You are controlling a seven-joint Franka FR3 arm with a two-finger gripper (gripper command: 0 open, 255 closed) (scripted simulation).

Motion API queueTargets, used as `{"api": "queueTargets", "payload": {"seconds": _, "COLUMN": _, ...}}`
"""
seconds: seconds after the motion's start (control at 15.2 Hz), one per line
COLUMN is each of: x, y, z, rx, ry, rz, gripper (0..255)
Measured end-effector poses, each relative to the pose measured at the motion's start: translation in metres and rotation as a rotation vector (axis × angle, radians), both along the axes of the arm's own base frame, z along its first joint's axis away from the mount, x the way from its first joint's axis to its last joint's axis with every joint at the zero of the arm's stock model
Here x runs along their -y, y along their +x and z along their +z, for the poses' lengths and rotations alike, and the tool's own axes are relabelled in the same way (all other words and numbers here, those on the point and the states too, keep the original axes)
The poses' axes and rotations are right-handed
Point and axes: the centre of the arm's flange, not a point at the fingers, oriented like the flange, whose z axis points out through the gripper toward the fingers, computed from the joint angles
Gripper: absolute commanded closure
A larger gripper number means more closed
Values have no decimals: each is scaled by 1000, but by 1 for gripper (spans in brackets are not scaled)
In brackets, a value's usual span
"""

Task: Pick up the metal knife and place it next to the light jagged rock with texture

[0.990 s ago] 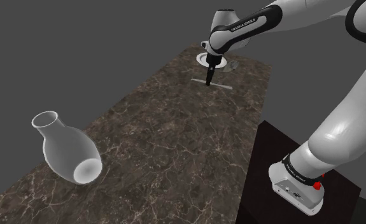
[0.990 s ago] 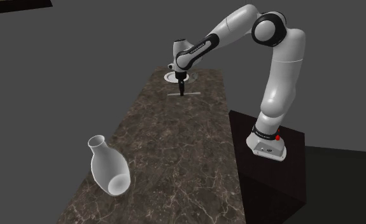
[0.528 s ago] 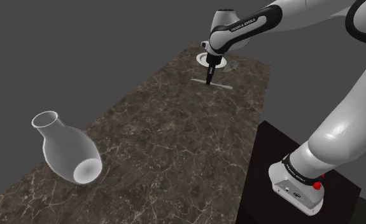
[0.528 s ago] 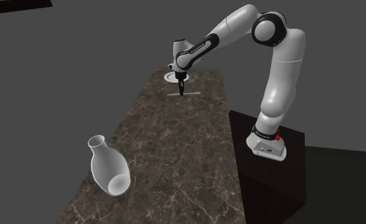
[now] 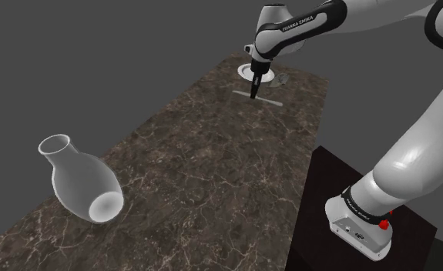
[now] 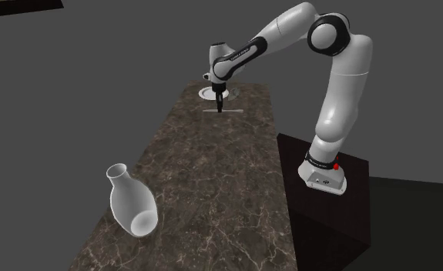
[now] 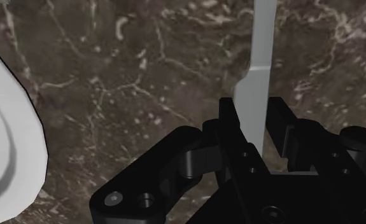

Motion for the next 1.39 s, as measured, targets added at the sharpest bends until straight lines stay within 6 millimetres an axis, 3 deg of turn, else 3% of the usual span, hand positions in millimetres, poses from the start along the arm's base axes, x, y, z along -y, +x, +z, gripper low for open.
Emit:
{"api": "queueTargets", "payload": {"seconds": 0.92, "x": -1, "y": 0, "z": 72, "rx": 0, "ry": 0, "rz": 0, "gripper": 255}}
{"api": "queueTargets", "payload": {"seconds": 1.06, "x": 5, "y": 14, "z": 75, "rx": 0, "ry": 0, "rz": 0, "gripper": 255}}
{"api": "queueTargets", "payload": {"seconds": 1.39, "x": 24, "y": 77, "z": 76, "rx": 0, "ry": 0, "rz": 0, "gripper": 255}}
